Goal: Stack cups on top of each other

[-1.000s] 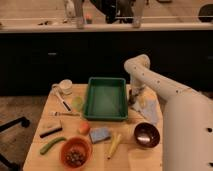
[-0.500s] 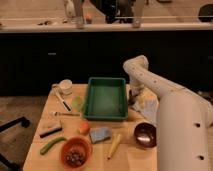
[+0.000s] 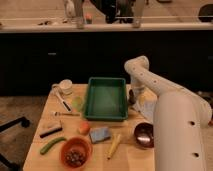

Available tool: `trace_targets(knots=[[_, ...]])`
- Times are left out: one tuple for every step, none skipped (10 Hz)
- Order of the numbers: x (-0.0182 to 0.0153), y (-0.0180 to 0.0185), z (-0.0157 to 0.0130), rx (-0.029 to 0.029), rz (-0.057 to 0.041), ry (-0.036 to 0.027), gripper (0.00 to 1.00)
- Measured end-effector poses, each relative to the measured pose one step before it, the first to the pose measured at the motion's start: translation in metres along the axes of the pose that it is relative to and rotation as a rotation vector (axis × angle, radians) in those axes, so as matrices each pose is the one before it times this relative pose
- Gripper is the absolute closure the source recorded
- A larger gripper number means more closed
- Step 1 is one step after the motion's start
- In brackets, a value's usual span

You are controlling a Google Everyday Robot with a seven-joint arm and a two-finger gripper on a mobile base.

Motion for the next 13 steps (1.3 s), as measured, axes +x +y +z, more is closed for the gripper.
trace_targets(knots=[[0.00113,-0.00043,-0.00067,0.00079,0.00115,-0.00282,0.67],[0.00076,0.00029,-0.00026,-0.00044,0.00039,-0.00507,0.75],[0.00185,0.00056,-0.00094,0.00112,0.00137,-0.00648,0.8],[0.00016,-0.00017,-0.00088,0.00141,-0.00054,-0.00573,0.8],[-0.00049,-0.00062,-0.00153,0.00236,-0.00134,-0.00805,0.8],[0.00096,0.00011,-0.0034,0.00644,0.00233,-0.01369,0.8],[0.00266,0.00117,-0.00843,0.0151,0.00351,-0.02395,0.8],[0.00085,0.00127,-0.01023,0.01731,-0.00017,-0.02581,0.8],[-0.00016,0.00203,-0.0095,0.01727,-0.00446,-0.02214,0.8],[-0.001,0.0013,-0.0111,0.02434,-0.00771,-0.02078,0.8],[-0.00123,0.00207,-0.00979,0.0194,-0.00736,-0.0199,0.8],[-0.00083,0.00306,-0.00935,0.01612,-0.00778,-0.01663,0.8],[-0.00337,0.00235,-0.00786,0.02109,-0.01391,-0.01783,0.8]])
